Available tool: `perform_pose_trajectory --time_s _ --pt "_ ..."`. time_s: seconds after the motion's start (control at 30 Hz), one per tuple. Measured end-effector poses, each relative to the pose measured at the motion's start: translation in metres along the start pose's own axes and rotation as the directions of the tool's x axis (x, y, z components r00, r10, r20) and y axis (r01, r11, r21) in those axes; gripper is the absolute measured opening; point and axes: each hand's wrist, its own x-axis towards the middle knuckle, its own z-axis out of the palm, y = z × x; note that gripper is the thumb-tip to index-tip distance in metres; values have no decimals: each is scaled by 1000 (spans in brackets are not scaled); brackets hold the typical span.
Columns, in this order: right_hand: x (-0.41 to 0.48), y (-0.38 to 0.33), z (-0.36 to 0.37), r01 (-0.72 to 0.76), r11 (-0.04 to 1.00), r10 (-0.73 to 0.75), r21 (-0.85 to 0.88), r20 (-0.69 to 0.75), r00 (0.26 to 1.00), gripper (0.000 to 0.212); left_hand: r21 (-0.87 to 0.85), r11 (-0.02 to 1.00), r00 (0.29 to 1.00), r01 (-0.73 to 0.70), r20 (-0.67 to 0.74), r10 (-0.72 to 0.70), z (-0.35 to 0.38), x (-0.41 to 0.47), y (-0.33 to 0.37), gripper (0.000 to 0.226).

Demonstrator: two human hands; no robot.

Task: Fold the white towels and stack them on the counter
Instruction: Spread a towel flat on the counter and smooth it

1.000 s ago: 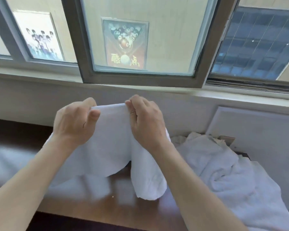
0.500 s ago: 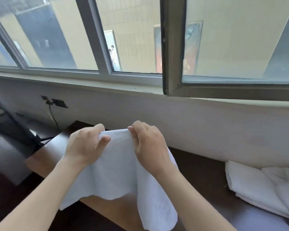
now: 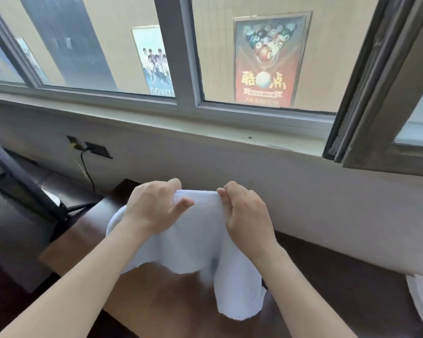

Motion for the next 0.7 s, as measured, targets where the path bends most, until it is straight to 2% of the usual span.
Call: perform_pose_trajectory --time_s 0.17,0.4,0.5,0.63,0.7 --pt "18 -17 26 -58 990 58 -132 3 998 38 -59 990 991 -128 22 130 15 32 -47 97" --pt "27 -72 79 -164 953 175 -253 22 984 38 -211 925 940 -316 63 336 19 48 -131 99" --pt "31 -94 110 -217 940 229 -263 17 973 37 -220 911 928 -348 57 368 20 53 -171 93" --pt "24 -102 160 -198 929 191 -313 -52 980 35 -225 908 934 -354 -26 357 42 52 -211 94" --pt "7 -92 191 -219 918 233 -331 3 972 31 -199 922 937 -333 42 347 69 43 -230 92"
